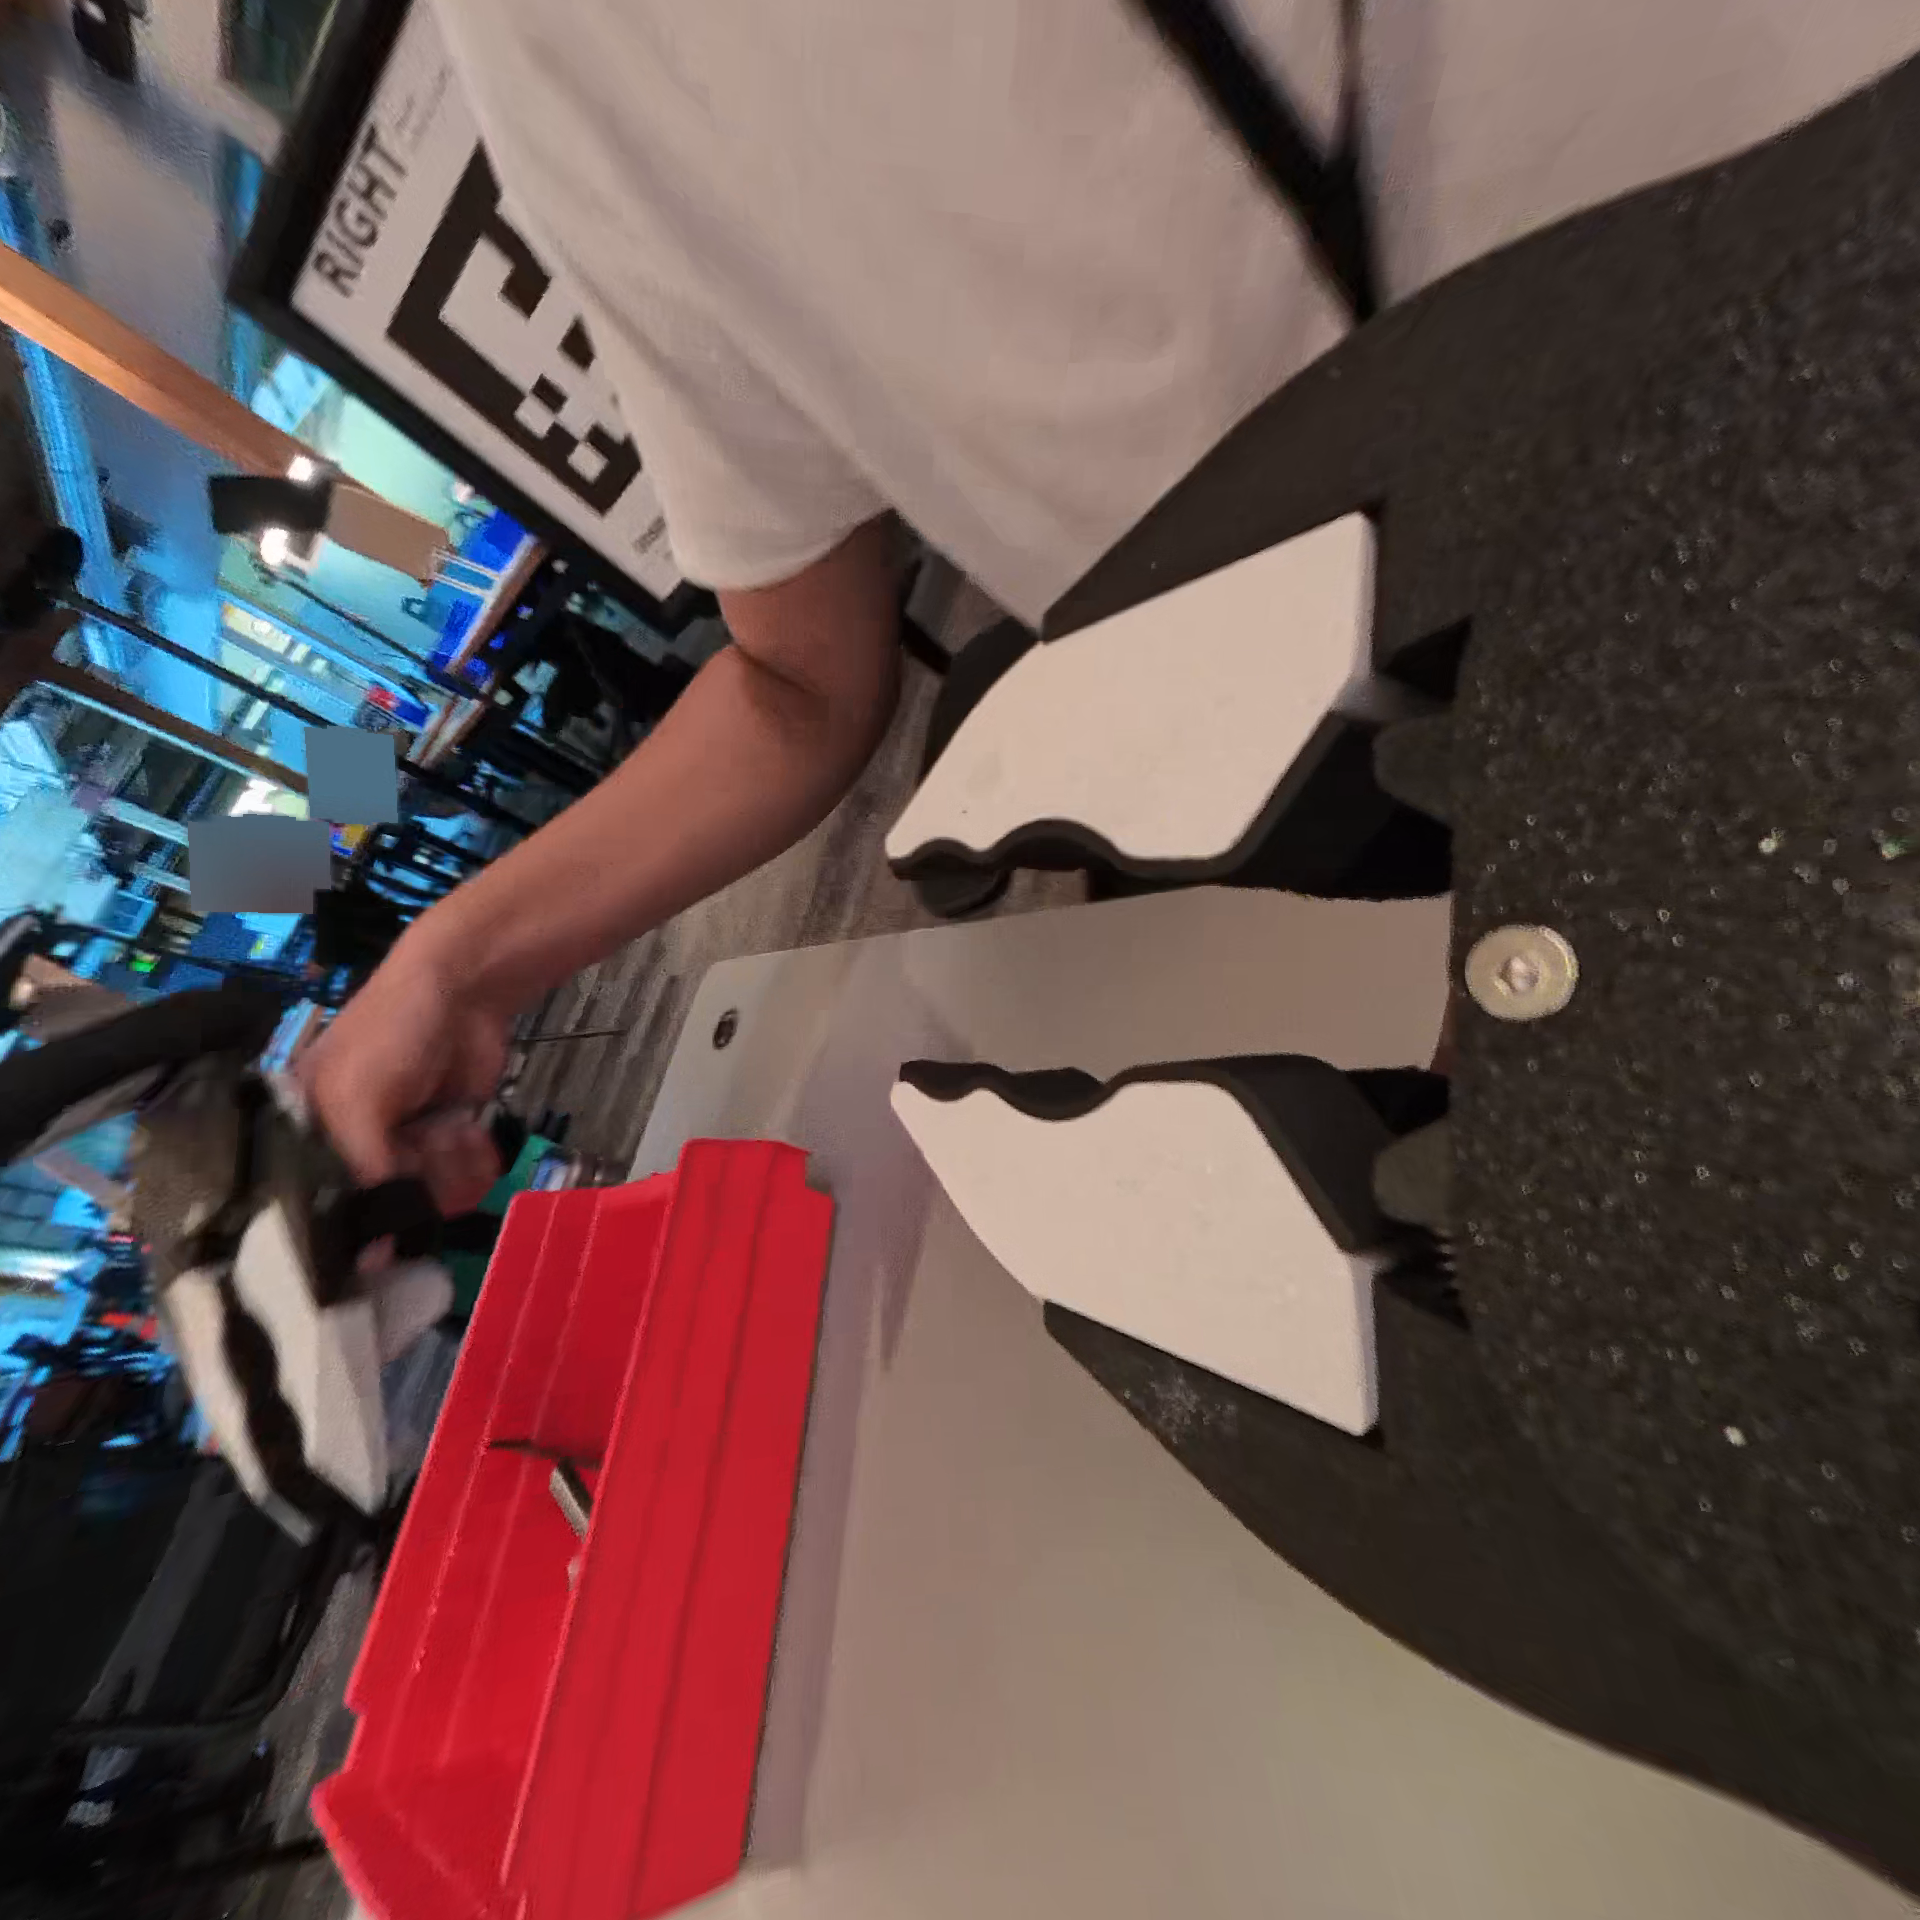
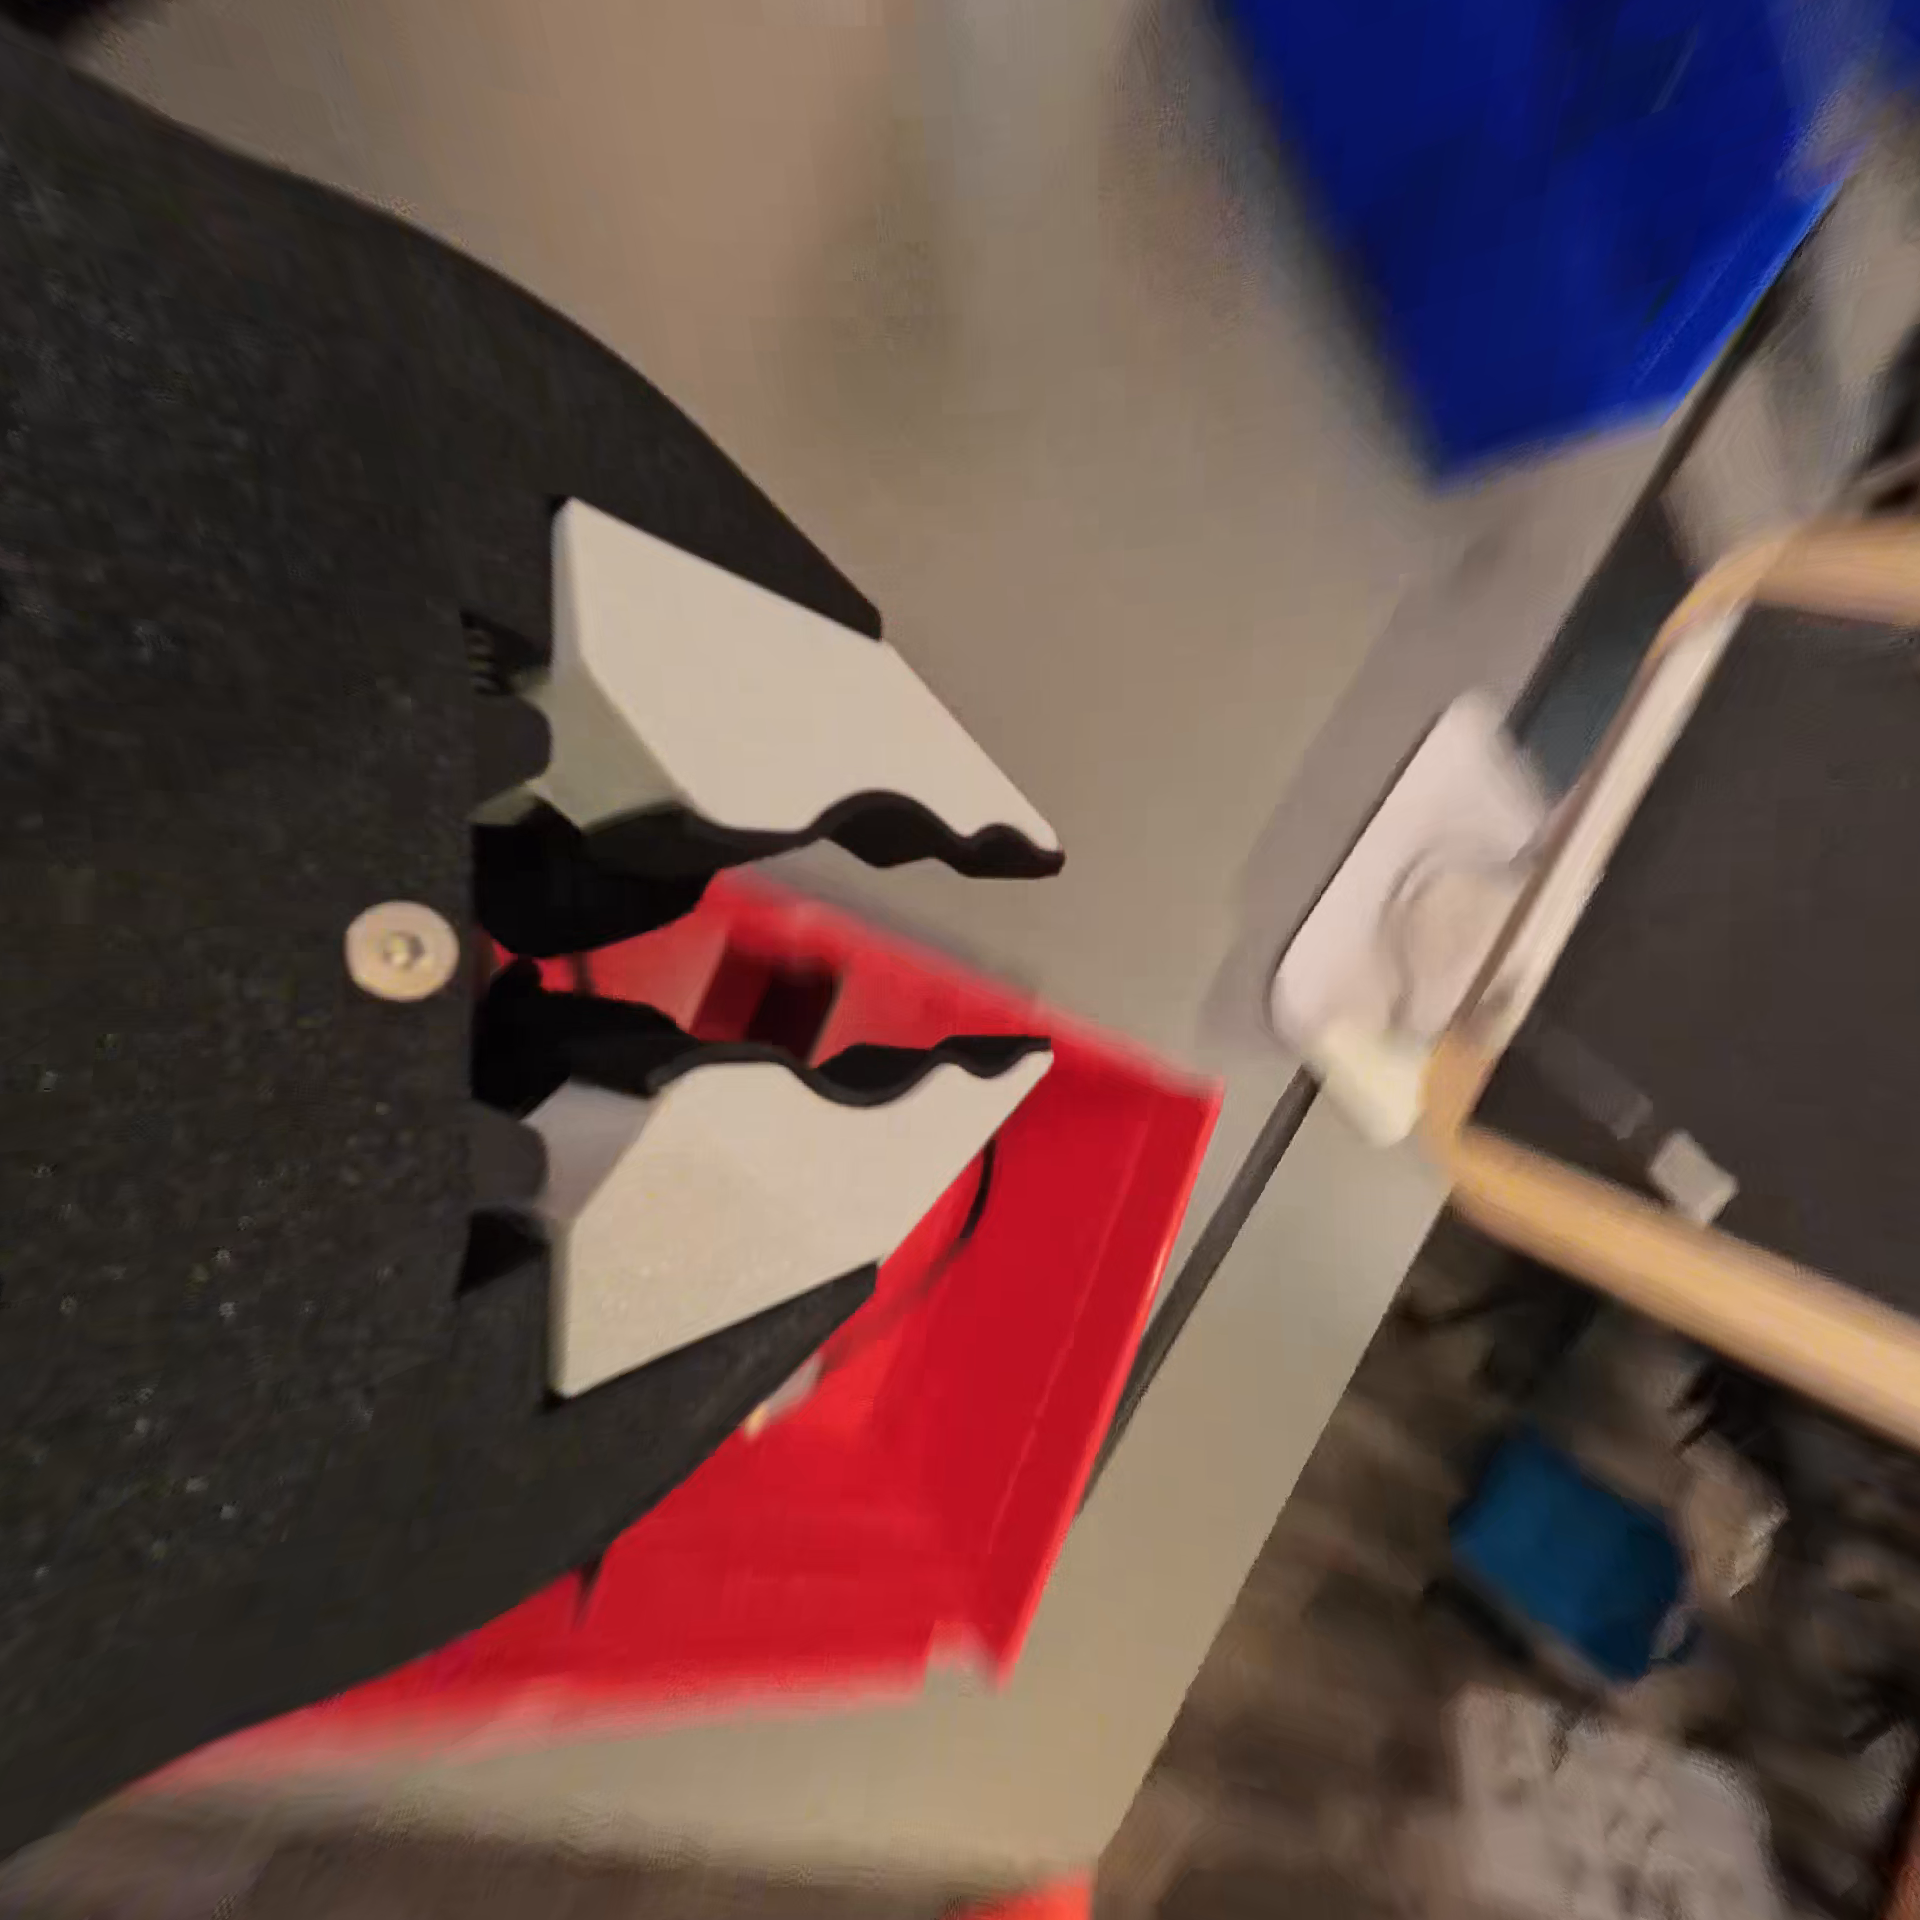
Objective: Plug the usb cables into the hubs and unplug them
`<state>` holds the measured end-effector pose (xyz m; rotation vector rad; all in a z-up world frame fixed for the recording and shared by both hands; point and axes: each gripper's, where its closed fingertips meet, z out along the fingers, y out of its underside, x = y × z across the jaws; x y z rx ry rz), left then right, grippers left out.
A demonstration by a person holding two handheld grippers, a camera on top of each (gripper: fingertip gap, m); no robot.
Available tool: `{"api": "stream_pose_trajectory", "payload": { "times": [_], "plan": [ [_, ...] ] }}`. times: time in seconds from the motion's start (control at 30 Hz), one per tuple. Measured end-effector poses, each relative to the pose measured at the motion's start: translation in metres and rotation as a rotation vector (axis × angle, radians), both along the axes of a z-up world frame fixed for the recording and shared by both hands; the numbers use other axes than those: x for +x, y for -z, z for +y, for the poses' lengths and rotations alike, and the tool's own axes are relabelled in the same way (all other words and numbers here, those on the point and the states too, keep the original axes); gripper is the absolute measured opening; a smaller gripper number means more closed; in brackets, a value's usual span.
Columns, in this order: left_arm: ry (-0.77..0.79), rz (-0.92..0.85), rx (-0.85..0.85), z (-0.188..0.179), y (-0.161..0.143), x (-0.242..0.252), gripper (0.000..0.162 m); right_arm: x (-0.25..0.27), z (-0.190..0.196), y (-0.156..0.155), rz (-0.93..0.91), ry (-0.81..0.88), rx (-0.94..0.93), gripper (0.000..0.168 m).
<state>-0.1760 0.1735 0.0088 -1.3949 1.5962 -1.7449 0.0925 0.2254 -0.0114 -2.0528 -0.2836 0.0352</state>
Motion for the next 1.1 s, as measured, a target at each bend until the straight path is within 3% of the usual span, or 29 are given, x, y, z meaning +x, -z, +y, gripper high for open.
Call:
{"api": "stream_pose_trajectory", "payload": {
  "times": [0.03, 0.17, 0.27, 0.33, 0.4, 0.5, 0.67, 0.8, 0.93, 1.1],
  "plan": [
    [-0.040, 0.028, 0.038, 0.017, -0.007, -0.021, 0.033, -0.036, -0.017, -0.001, 0.108, -0.069, 0.058, 0.023],
    [-0.325, 0.258, 0.190, 0.147, -0.006, -0.094, 0.029, -0.156, -0.074, 0.056, 0.431, -0.331, -0.014, 0.016],
    [-0.510, 0.604, 0.354, 0.264, 0.050, -0.137, 0.029, -0.201, -0.082, 0.091, 0.488, -0.407, -0.046, 0.019],
    [-0.566, 0.836, 0.401, 0.316, 0.094, -0.154, 0.031, -0.211, -0.075, 0.100, 0.456, -0.422, -0.077, 0.021],
    [-0.496, 0.921, 0.316, 0.326, 0.124, -0.144, 0.033, -0.213, -0.078, 0.104, 0.357, -0.485, -0.148, 0.026],
    [-0.422, 0.944, 0.330, 0.330, 0.146, -0.122, 0.034, -0.204, -0.078, 0.103, 0.208, -0.516, -0.169, 0.026],
    [-0.366, 1.028, 0.319, 0.324, 0.177, -0.106, 0.039, -0.212, -0.083, 0.095, 0.276, -0.561, -0.130, 0.026],
    [-0.412, 1.098, 0.466, 0.333, 0.185, -0.112, 0.024, -0.217, -0.086, 0.106, 0.292, -0.569, -0.155, 0.026],
    [-0.579, 1.011, 0.750, 0.355, 0.149, -0.119, 0.023, -0.217, -0.082, 0.105, 0.285, -0.564, -0.123, 0.026],
    [-0.840, 0.775, 1.234, 0.346, 0.031, -0.115, 0.023, -0.198, -0.045, 0.077, 0.345, -0.384, 0.040, 0.033]
  ]
}}
